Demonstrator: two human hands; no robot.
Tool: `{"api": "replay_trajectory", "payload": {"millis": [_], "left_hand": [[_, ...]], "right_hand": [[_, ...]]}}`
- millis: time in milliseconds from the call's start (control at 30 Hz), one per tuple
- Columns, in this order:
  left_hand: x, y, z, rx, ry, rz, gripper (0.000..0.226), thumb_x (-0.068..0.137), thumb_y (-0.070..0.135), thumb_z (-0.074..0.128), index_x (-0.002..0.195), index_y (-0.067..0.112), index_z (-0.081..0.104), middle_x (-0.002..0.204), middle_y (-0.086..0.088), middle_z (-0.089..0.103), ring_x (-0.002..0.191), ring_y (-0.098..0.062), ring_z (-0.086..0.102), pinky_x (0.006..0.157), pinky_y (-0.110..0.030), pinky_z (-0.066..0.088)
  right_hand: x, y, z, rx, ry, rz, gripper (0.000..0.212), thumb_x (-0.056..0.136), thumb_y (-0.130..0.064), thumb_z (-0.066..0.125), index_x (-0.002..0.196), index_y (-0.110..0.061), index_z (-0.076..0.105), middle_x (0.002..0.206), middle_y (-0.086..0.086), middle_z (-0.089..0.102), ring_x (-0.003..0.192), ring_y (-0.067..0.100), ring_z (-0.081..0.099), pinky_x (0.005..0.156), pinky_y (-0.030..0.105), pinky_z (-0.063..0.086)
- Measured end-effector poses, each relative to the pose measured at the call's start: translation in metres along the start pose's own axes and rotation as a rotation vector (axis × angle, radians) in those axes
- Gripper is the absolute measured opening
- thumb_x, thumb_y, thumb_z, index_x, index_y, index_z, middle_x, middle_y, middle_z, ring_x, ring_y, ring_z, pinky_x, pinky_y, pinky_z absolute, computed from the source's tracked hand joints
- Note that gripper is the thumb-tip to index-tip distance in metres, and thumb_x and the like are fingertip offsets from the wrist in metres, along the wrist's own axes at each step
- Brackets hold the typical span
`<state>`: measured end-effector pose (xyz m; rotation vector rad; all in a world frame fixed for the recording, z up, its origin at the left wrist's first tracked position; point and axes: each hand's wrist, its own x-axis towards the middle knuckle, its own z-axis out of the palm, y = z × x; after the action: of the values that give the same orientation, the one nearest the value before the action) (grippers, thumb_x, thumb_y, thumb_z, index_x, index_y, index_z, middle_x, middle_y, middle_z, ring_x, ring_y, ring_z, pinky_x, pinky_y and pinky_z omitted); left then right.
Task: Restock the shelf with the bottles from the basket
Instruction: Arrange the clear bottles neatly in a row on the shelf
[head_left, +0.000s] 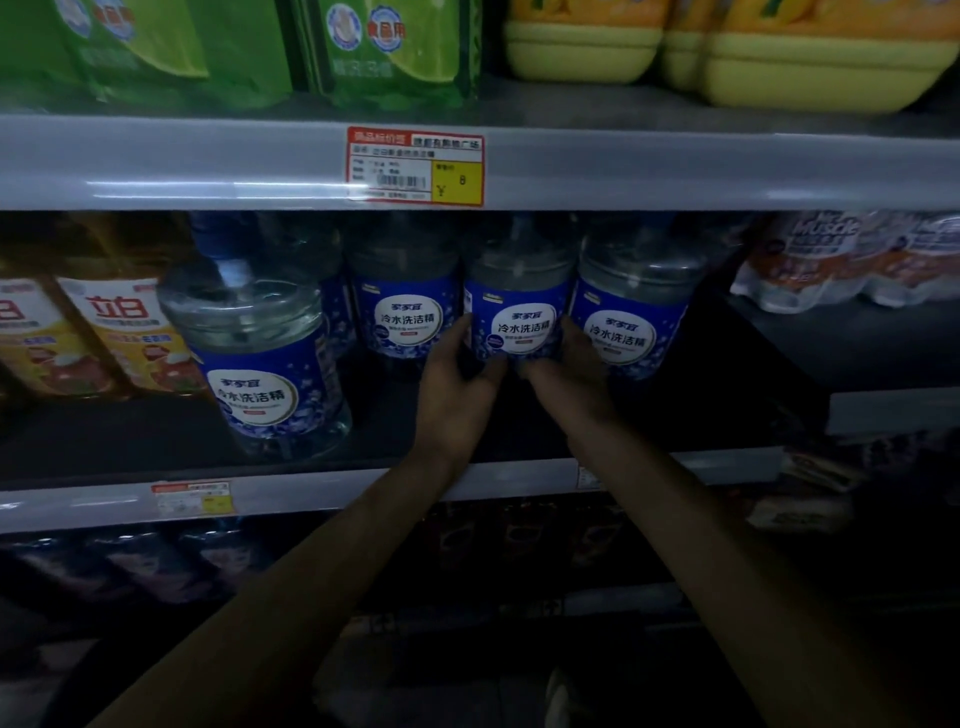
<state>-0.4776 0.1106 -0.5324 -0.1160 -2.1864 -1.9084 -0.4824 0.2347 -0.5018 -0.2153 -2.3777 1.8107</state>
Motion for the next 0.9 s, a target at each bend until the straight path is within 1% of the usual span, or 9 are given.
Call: {"api": "replay_trajectory", "payload": {"millis": [67, 133, 233, 400, 567, 633, 733, 833, 900], "left_hand": [[0.004, 0.003, 0.004, -0.07, 0.043, -0.007, 0.048, 0.091, 0.019, 0.067, 0.139, 0.021, 0.059, 0.134, 0.007, 0.067, 0.124, -0.006, 0.062, 0.109, -0.042, 0.052], [0.007, 0.005, 0.008, -0.117, 0.075, -0.025, 0.049, 0.088, 0.019, 0.066, 0.137, 0.02, 0.06, 0.132, 0.006, 0.069, 0.121, -0.008, 0.064, 0.107, -0.042, 0.054], [0.009, 0.007, 0.011, -0.155, 0.108, -0.041, 0.058, 0.082, 0.02, 0.064, 0.14, 0.017, 0.059, 0.133, 0.002, 0.069, 0.121, -0.01, 0.065, 0.106, -0.042, 0.055], [0.006, 0.01, 0.012, -0.187, 0.134, -0.072, 0.06, 0.08, 0.023, 0.066, 0.14, 0.018, 0.06, 0.132, 0.003, 0.069, 0.122, -0.011, 0.065, 0.107, -0.044, 0.054], [0.006, 0.011, 0.009, -0.165, 0.117, -0.099, 0.057, 0.081, 0.021, 0.067, 0.138, 0.018, 0.062, 0.13, 0.003, 0.071, 0.119, -0.011, 0.066, 0.106, -0.044, 0.054], [0.003, 0.011, 0.008, -0.135, 0.094, -0.075, 0.051, 0.086, 0.018, 0.068, 0.136, 0.024, 0.062, 0.129, 0.007, 0.07, 0.12, -0.007, 0.065, 0.107, -0.043, 0.054], [0.0, 0.012, 0.006, -0.111, 0.079, -0.079, 0.054, 0.082, 0.025, 0.069, 0.134, 0.033, 0.061, 0.128, 0.013, 0.07, 0.12, -0.004, 0.064, 0.107, -0.04, 0.053], [-0.004, 0.013, 0.004, -0.121, 0.078, -0.098, 0.061, 0.08, 0.029, 0.071, 0.14, 0.027, 0.06, 0.132, 0.01, 0.07, 0.122, -0.006, 0.064, 0.108, -0.044, 0.053], [-0.009, 0.014, 0.005, -0.135, 0.083, -0.095, 0.063, 0.081, 0.028, 0.07, 0.143, 0.026, 0.059, 0.135, 0.008, 0.068, 0.125, -0.009, 0.063, 0.109, -0.045, 0.052]], "right_hand": [[0.002, 0.001, 0.004, 0.018, 0.013, -0.005, 0.075, 0.066, -0.012, 0.076, 0.135, -0.027, 0.052, 0.129, -0.004, 0.065, 0.121, 0.017, 0.06, 0.103, 0.04, 0.051], [0.006, 0.004, 0.008, 0.031, 0.035, 0.013, 0.077, 0.066, -0.008, 0.075, 0.137, -0.025, 0.051, 0.129, -0.003, 0.066, 0.12, 0.018, 0.061, 0.102, 0.041, 0.053], [0.012, 0.009, 0.011, 0.023, 0.07, 0.025, 0.073, 0.07, -0.002, 0.071, 0.136, -0.026, 0.053, 0.128, -0.002, 0.067, 0.119, 0.019, 0.062, 0.1, 0.045, 0.055], [0.013, 0.011, 0.012, 0.005, 0.116, 0.027, 0.057, 0.077, -0.001, 0.067, 0.122, -0.034, 0.054, 0.126, -0.003, 0.066, 0.119, 0.019, 0.06, 0.102, 0.046, 0.052], [0.012, 0.013, 0.01, -0.024, 0.155, 0.027, 0.062, 0.075, -0.006, 0.06, 0.133, -0.028, 0.056, 0.133, -0.001, 0.063, 0.125, 0.023, 0.057, 0.105, 0.052, 0.049], [0.009, 0.013, 0.009, -0.036, 0.163, 0.016, 0.064, 0.076, -0.005, 0.057, 0.136, -0.029, 0.054, 0.135, -0.001, 0.062, 0.127, 0.023, 0.056, 0.105, 0.052, 0.049], [0.005, 0.014, 0.007, -0.037, 0.151, 0.003, 0.071, 0.074, -0.004, 0.051, 0.141, -0.03, 0.052, 0.137, 0.0, 0.062, 0.129, 0.024, 0.055, 0.105, 0.053, 0.048], [0.003, 0.012, 0.0, -0.037, 0.107, 0.011, 0.07, 0.081, 0.004, 0.051, 0.143, -0.029, 0.053, 0.131, -0.002, 0.066, 0.121, 0.018, 0.059, 0.105, 0.048, 0.049], [0.003, 0.012, -0.004, -0.038, 0.084, 0.015, 0.071, 0.083, 0.007, 0.05, 0.145, -0.028, 0.053, 0.117, -0.01, 0.067, 0.112, 0.012, 0.058, 0.101, 0.039, 0.051]]}}
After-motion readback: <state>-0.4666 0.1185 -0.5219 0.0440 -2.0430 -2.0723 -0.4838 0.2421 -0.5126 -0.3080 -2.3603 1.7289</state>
